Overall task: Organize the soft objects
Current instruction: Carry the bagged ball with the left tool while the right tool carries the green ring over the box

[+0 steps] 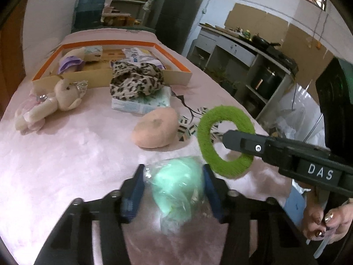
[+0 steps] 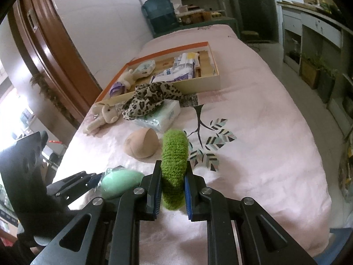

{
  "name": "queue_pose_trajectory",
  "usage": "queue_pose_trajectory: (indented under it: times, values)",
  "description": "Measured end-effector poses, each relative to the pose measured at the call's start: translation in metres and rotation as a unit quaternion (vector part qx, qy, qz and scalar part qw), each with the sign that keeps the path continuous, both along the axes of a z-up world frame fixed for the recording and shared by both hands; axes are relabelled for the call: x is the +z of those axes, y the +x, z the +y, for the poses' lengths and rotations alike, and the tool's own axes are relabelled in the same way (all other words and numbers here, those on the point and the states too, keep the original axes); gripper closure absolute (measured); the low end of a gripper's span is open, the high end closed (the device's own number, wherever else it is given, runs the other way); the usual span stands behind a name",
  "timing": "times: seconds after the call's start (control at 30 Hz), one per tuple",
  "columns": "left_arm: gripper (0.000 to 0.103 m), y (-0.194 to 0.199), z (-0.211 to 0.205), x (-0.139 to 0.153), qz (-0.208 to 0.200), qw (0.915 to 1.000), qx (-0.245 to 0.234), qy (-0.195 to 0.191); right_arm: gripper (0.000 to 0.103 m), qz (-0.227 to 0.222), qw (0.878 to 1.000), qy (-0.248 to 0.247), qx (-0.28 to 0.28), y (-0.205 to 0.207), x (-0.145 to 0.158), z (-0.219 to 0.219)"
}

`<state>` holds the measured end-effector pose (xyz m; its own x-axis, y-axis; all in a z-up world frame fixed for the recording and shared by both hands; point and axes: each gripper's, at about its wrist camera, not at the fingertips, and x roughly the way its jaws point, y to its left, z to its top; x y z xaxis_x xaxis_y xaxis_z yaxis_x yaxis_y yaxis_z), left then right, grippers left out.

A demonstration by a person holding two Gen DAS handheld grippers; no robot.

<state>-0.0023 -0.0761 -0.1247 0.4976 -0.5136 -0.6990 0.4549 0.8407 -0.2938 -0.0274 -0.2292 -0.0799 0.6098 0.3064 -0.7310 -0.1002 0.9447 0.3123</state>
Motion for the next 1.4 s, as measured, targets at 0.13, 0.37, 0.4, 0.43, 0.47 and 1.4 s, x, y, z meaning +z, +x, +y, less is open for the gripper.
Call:
queue_pose_trajectory:
  times: [0.13, 0.37, 0.4, 0.43, 0.47, 1.4]
  values:
    - [0.061, 0.004, 0.01, -0.001, 0.008, 0.9995, 0.01, -0.029, 0.086, 0.0, 1.0, -0.001, 0.001, 0.0, 0.0, 0.001]
    - [0.061, 0.003, 0.015, 0.004, -0.003, 0.9993, 0.023, -0.03, 0.086, -0.005, 1.0, -0.001, 0.0, 0.001, 0.001, 0.001]
    - [0.061, 0.002, 0.016, 0.005, -0.006, 0.9993, 0.024, -0.03, 0.086, -0.005, 1.0, 0.0, 0.0, 0.001, 0.001, 0.001]
    - [0.061, 0.002, 0.016, 0.007, -0.008, 0.9992, 0.025, -0.03, 0.086, -0.005, 1.0, -0.001, 0.0, 0.002, 0.001, 0.002]
    - [0.061, 0.001, 0.017, 0.008, -0.012, 0.9991, 0.027, -0.03, 0.086, -0.005, 1.0, -0.001, 0.001, 0.003, 0.002, 0.002]
    - [0.061, 0.006, 0.035, 0.04, -0.053, 0.9958, 0.061, -0.042, 0.087, -0.052, 0.997, -0.035, 0.036, 0.012, 0.031, 0.02]
